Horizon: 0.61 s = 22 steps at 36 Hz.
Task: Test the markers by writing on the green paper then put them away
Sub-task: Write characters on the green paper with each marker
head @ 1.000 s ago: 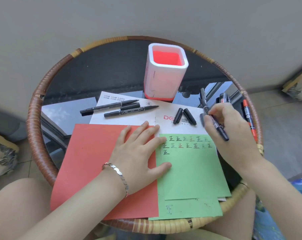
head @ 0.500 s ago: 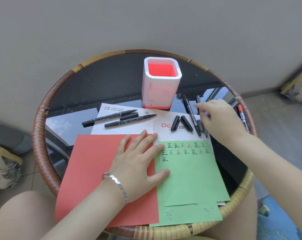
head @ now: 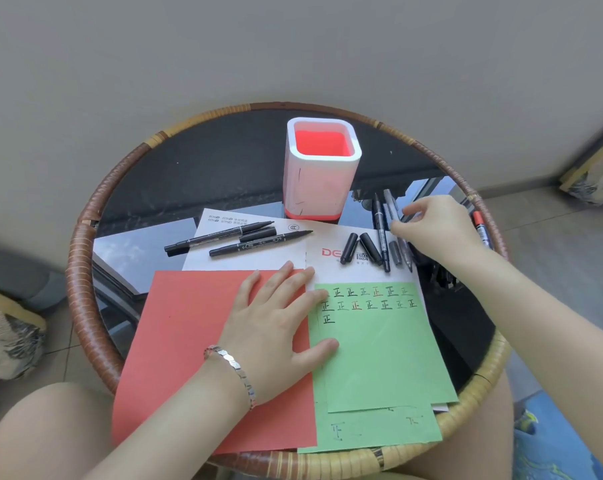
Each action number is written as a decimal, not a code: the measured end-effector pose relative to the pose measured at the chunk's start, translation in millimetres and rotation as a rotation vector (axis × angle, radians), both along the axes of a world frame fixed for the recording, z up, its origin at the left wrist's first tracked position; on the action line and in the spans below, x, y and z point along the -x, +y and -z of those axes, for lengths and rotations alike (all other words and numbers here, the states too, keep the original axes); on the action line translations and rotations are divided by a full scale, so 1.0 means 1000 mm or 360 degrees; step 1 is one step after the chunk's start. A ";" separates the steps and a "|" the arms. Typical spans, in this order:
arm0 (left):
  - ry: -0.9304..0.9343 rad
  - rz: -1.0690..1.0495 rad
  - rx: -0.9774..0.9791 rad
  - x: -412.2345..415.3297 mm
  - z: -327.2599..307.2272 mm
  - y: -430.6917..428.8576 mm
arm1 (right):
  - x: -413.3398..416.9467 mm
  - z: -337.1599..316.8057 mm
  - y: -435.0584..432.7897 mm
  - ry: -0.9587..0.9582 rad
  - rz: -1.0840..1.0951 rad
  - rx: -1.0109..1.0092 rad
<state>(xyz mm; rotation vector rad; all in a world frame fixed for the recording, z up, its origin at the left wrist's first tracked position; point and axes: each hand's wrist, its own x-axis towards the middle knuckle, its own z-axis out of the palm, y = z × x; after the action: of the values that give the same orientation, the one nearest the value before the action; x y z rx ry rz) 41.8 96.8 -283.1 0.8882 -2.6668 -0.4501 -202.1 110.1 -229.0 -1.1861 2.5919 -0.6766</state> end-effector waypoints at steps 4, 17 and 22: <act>0.0007 -0.0005 -0.0003 0.000 0.000 0.000 | -0.014 -0.017 0.021 -0.0301 -0.0003 0.0289; -0.0010 0.0005 -0.0022 0.000 -0.001 0.001 | -0.070 -0.009 0.062 -0.1270 0.0060 0.0838; -0.0004 0.0005 -0.0026 0.000 -0.002 0.001 | -0.089 -0.003 0.066 -0.1310 0.0006 0.1006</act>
<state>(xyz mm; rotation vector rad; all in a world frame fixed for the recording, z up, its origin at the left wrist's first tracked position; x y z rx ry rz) 41.7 97.9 -281.4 0.8899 -2.6707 -0.4723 -112.8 176.4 -225.6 -0.7630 1.7216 -1.6427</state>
